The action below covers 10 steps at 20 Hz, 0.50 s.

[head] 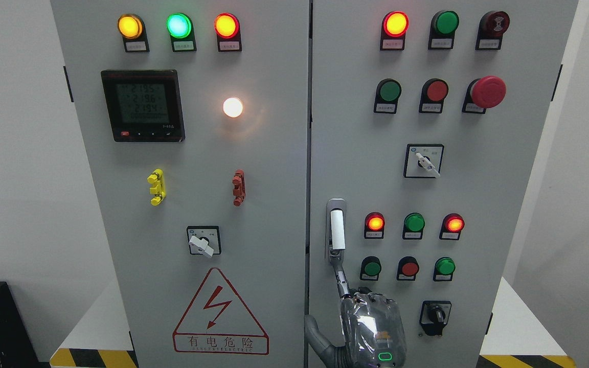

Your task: Release door handle

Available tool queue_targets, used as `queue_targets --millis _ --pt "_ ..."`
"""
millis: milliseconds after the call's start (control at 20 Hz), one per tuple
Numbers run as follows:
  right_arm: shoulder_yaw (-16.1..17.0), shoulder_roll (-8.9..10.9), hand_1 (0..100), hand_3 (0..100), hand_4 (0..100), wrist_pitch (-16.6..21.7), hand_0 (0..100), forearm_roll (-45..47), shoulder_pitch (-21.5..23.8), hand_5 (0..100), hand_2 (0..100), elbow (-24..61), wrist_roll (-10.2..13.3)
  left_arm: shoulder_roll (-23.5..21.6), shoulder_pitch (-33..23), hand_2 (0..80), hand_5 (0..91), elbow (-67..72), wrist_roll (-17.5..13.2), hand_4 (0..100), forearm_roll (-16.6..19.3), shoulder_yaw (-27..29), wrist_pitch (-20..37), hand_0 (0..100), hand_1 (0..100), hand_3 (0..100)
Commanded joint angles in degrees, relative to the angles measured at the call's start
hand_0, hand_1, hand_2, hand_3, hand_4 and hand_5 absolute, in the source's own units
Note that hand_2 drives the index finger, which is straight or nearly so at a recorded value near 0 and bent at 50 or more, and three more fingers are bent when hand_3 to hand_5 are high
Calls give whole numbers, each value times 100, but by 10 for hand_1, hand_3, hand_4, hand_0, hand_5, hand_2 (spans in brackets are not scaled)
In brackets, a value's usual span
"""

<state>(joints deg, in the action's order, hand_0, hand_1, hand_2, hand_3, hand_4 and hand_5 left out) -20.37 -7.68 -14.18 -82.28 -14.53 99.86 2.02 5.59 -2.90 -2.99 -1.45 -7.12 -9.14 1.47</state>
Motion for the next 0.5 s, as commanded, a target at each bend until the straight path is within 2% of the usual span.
queue_targets --millis 0,451 --pt "7 3 229 806 740 3 301 10 3 753 0 -2 9 -5 0 45 0 0 -4 8 0 0 12 0 0 110" --pt "7 3 229 805 740 11 301 19 3 753 0 156 18 4 0 45 0 0 -4 8 0 0 20 0 0 110"
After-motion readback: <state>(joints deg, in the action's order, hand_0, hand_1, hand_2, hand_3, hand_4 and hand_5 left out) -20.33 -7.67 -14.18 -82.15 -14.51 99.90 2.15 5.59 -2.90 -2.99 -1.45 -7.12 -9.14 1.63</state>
